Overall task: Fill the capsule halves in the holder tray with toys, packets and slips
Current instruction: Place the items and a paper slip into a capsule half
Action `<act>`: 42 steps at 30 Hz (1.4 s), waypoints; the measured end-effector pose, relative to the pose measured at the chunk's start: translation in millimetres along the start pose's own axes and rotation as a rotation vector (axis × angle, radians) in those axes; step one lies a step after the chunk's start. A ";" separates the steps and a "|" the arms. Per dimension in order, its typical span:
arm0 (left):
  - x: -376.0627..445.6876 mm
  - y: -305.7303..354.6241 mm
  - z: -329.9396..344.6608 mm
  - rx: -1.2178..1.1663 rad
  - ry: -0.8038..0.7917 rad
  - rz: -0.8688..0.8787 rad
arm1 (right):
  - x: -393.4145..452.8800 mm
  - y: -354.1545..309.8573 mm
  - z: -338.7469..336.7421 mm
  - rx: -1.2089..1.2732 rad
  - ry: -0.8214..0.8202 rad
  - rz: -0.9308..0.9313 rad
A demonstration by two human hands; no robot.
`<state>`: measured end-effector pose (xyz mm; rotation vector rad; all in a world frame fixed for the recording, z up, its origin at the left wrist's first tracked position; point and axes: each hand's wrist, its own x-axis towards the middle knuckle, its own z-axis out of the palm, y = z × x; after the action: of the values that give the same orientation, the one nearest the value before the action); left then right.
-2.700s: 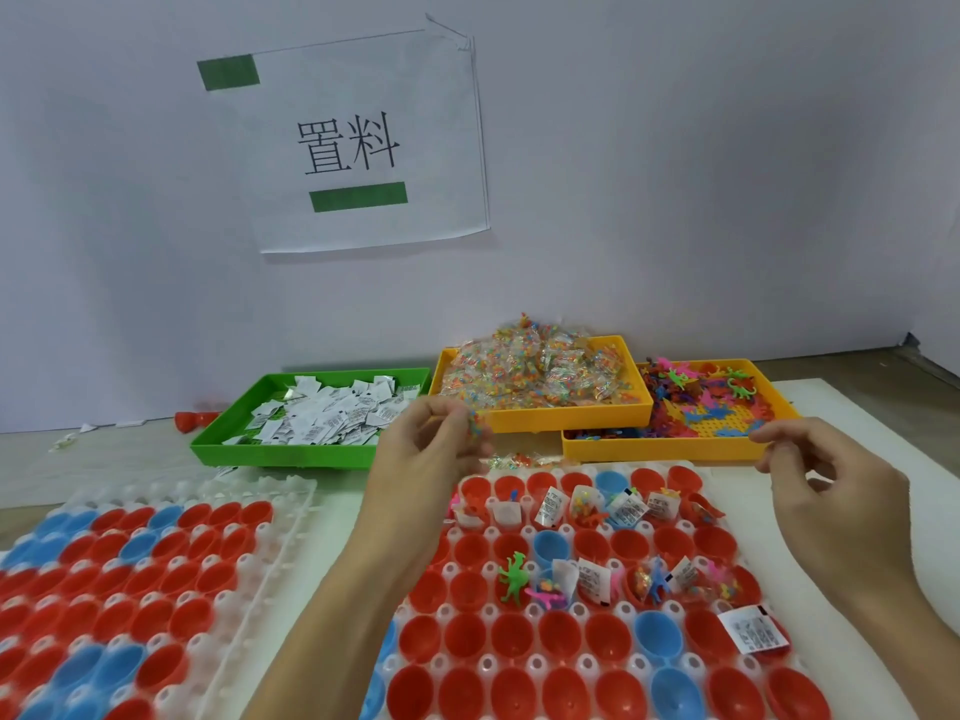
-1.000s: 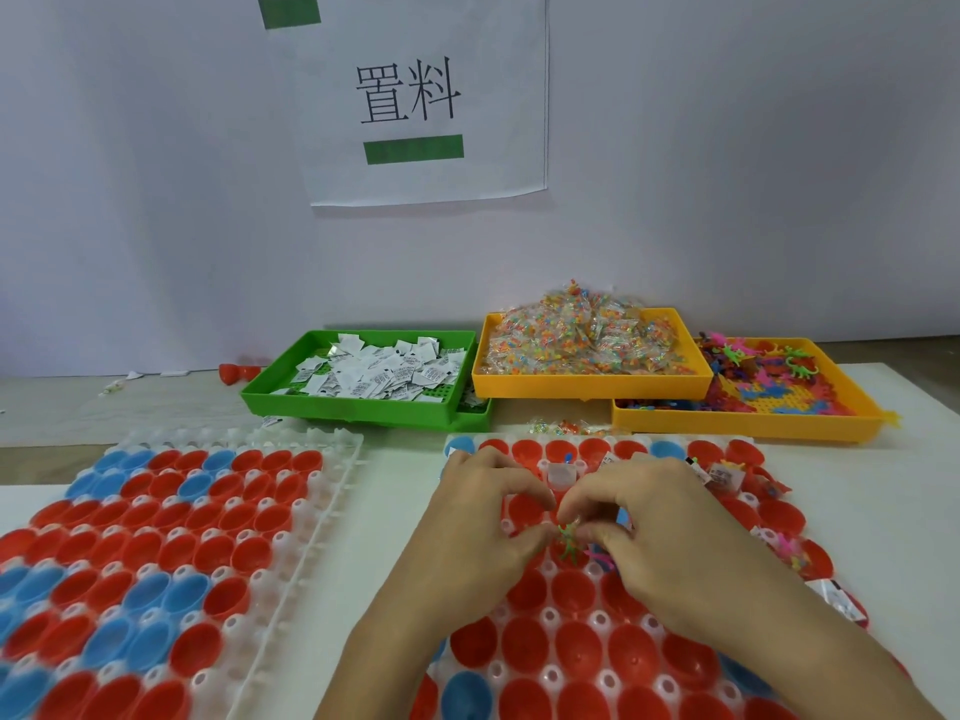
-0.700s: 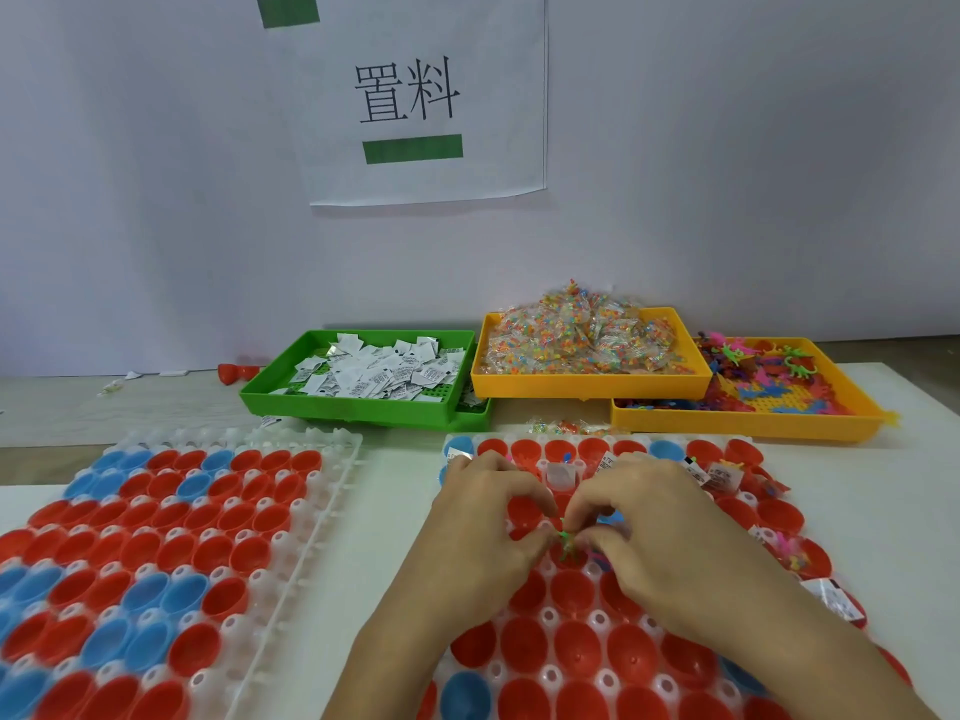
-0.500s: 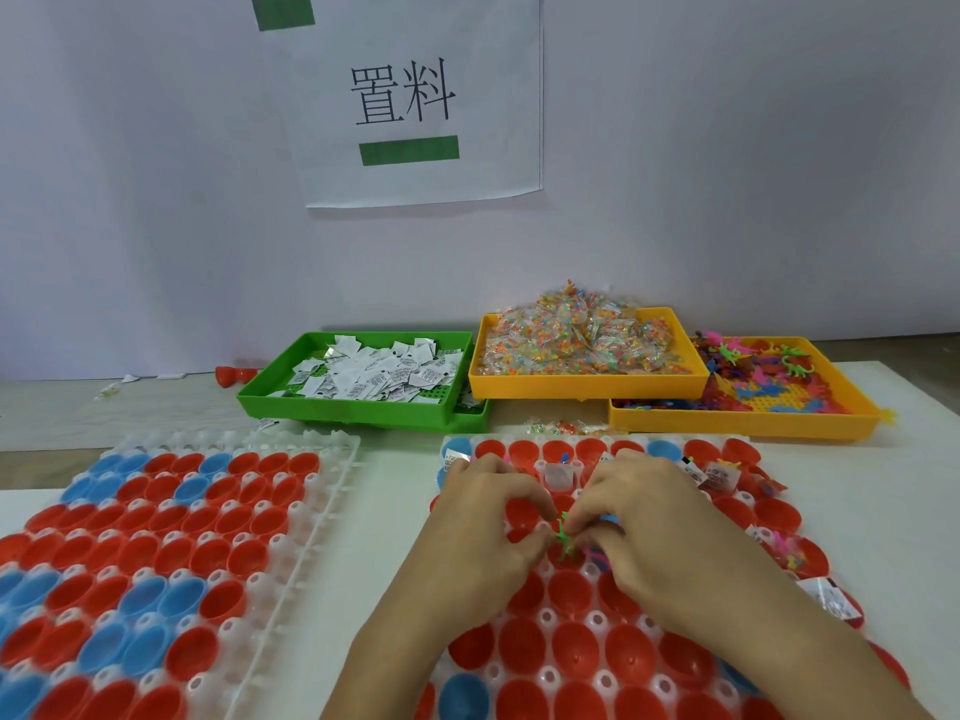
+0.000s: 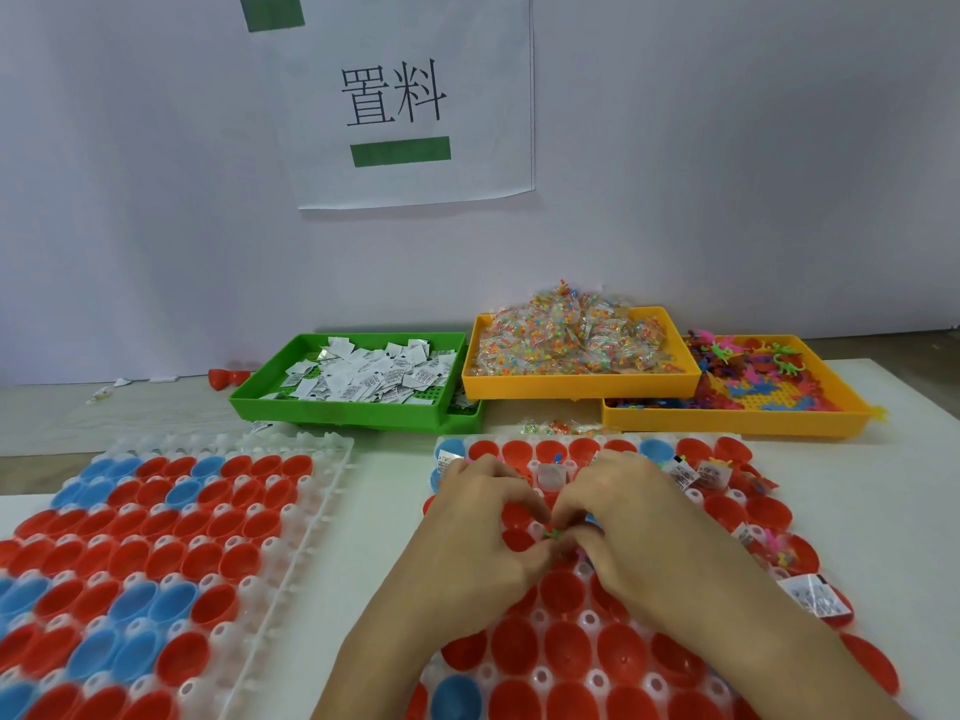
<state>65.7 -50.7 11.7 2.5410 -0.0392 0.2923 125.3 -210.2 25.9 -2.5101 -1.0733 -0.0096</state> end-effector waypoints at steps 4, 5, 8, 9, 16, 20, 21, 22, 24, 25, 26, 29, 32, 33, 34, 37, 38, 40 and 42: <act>1.5 0.4 1.6 0.007 -0.002 -0.011 | 0.5 -0.3 -0.7 -0.054 -0.003 -0.038; 1.6 0.1 2.1 0.007 -0.002 -0.013 | 0.5 -0.2 -0.7 -0.066 -0.003 -0.051; 1.5 -1.1 3.4 0.009 0.001 -0.019 | -1.2 0.7 -1.0 -0.050 0.024 -0.072; 1.6 -1.3 3.5 0.008 0.000 -0.023 | -1.7 1.5 -1.2 -0.031 0.040 -0.074; 0.7 -1.1 1.7 -0.019 -0.011 -0.023 | -9.5 13.8 -7.0 0.061 0.155 -0.057; 1.1 0.9 -0.6 -0.022 -0.030 -0.038 | -13.9 20.7 -13.7 0.115 0.213 -0.019; 0.5 2.0 -2.2 -0.021 -0.036 -0.042 | -15.0 22.5 -15.7 0.128 0.232 -0.009; -0.2 1.9 -4.6 -0.023 -0.042 -0.044 | -15.9 24.6 -18.1 0.144 0.251 0.000; -0.7 1.0 -11.9 -0.056 -0.044 -0.046 | -17.7 28.9 -24.7 0.183 0.290 0.015; 0.3 0.1 -16.6 -0.104 -0.019 -0.057 | -19.3 31.3 -28.4 0.207 0.312 0.019; 3.1 -2.1 -21.9 -0.167 0.032 -0.083 | -20.9 34.0 -32.1 0.233 0.338 0.022; 27.5 -19.4 -38.8 -0.220 0.290 -0.258 | -26.0 44.1 -40.0 0.275 0.413 0.044; 67.7 -47.3 -55.0 -0.056 0.472 -0.416 | -29.0 52.6 -44.7 0.279 0.469 0.074; 81.7 -56.1 -59.2 -0.001 0.490 -0.432 | -29.6 54.3 -45.9 0.282 0.483 0.081; 95.0 -64.6 -62.1 0.041 0.484 -0.439 | -30.3 55.8 -46.9 0.283 0.495 0.085; 127.9 -78.5 -63.0 0.156 0.332 -0.489 | -30.8 59.9 -47.3 0.282 0.508 0.087; 135.1 -79.7 -61.3 0.219 0.261 -0.504 | -30.8 61.3 -47.0 0.284 0.508 0.089; 144.3 -79.9 -56.9 0.324 0.172 -0.512 | -30.7 63.4 -45.9 0.289 0.506 0.098; 149.6 -81.9 -53.2 0.338 0.155 -0.511 | -30.9 64.7 -45.5 0.288 0.505 0.097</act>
<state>208.5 52.2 42.7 2.7308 0.7648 0.3071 155.4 -288.6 38.9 -2.1307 -0.6899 -0.4081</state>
